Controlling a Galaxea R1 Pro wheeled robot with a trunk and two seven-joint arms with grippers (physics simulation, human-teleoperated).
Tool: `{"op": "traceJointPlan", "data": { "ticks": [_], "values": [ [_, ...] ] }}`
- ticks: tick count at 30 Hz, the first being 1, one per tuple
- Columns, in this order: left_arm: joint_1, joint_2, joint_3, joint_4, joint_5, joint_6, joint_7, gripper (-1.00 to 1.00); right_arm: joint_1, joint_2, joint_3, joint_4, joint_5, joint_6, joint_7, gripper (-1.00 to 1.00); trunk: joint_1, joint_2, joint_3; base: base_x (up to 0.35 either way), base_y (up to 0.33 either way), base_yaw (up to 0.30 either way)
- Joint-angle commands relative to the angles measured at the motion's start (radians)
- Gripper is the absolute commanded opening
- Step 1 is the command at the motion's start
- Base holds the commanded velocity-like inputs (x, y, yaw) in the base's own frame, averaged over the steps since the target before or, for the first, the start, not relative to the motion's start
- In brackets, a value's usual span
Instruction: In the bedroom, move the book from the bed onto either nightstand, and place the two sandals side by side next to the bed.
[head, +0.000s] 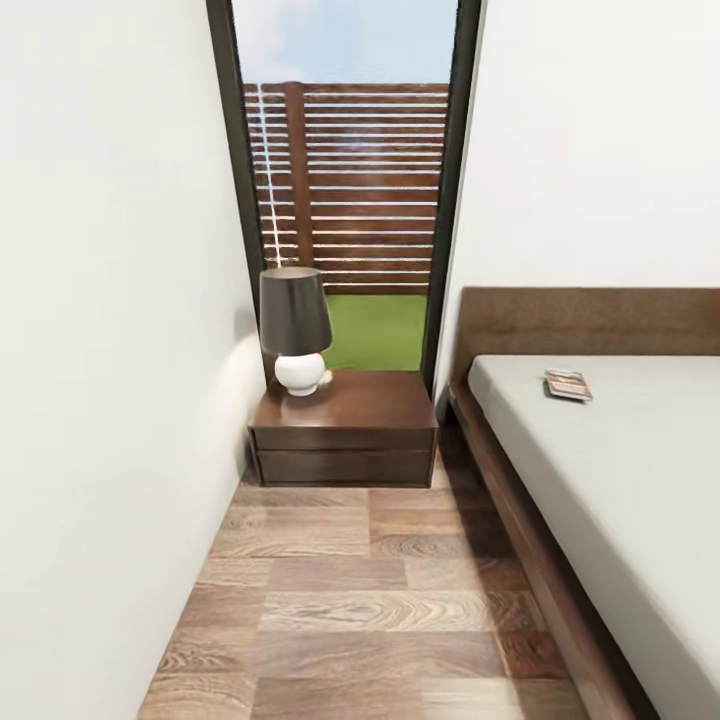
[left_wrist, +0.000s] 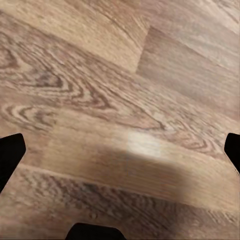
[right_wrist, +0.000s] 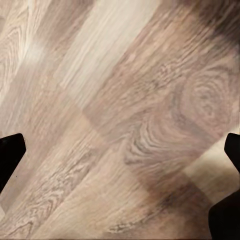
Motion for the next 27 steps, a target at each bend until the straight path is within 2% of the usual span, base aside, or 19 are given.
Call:
{"op": "traceJointPlan", "data": {
  "ticks": [1, 27],
  "values": [
    [-0.001, 0.0, -0.008, 0.001, 0.006, -0.005, -0.002, 1.0, -0.002, 0.0, 0.007, 0.005, -0.006, -0.005, 0.007, 1.0, 0.0, 0.0, -0.001, 0.298, 0.075, -0.001],
    [-0.001, 0.0, -0.008, 0.001, 0.006, -0.006, -0.002, 1.0, -0.002, 0.0, 0.003, 0.005, -0.008, -0.005, 0.006, 1.0, 0.0, 0.0, -0.001, 0.298, 0.012, 0.0]
  ]
}}
